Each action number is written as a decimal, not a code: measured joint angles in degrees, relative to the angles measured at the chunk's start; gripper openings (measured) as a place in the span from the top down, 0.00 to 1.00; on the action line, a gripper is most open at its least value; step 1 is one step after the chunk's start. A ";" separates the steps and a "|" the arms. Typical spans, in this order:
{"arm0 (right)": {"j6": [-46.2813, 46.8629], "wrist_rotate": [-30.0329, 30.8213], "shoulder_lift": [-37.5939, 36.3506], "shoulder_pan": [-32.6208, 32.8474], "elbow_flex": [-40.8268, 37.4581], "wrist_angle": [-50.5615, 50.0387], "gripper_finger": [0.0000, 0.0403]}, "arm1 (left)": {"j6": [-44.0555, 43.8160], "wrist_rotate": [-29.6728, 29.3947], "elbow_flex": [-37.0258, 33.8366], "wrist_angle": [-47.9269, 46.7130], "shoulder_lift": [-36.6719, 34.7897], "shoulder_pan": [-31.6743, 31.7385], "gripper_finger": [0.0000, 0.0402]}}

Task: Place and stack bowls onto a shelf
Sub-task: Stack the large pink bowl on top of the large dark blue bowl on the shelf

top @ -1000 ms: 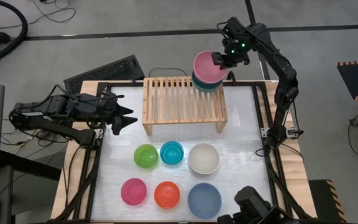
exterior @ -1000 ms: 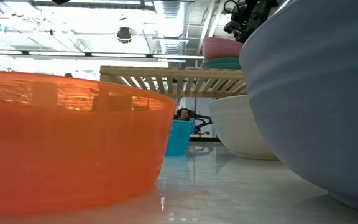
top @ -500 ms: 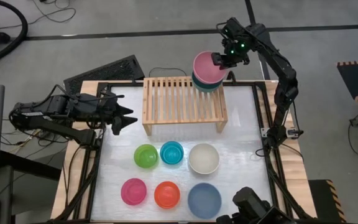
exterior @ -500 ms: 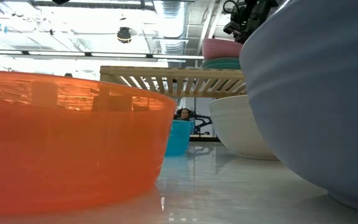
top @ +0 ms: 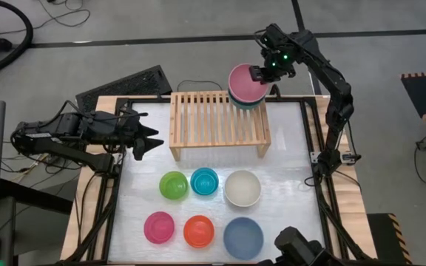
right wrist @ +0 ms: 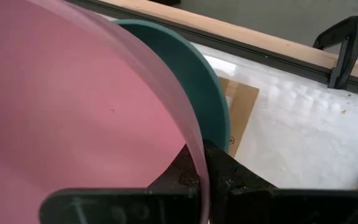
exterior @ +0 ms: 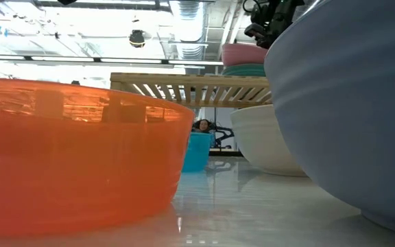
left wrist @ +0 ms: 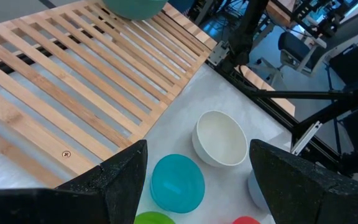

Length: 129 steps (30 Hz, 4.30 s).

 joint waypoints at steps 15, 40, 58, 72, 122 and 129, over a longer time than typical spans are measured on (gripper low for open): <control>-0.74 0.73 3.10 1.64 -0.07 -0.05 0.94 | 0.04 0.02 0.00 -0.02 0.00 0.00 0.34; -2.77 1.63 1.99 0.24 0.07 -0.04 0.71 | 0.01 0.01 0.00 0.00 0.00 0.00 0.34; -2.84 1.79 0.49 -0.60 6.11 2.17 0.36 | -0.24 0.00 0.00 0.02 0.00 0.01 0.34; -12.19 -2.35 -0.69 -3.16 5.53 9.94 0.92 | -1.20 -3.17 0.00 0.04 0.02 0.02 0.34; -19.28 -11.72 4.81 -7.31 5.49 12.05 0.95 | -3.06 -6.10 0.00 0.24 0.02 3.39 0.34; -19.40 -11.72 5.62 -6.69 5.46 10.87 0.95 | -2.89 -7.04 0.00 0.22 0.00 3.39 0.34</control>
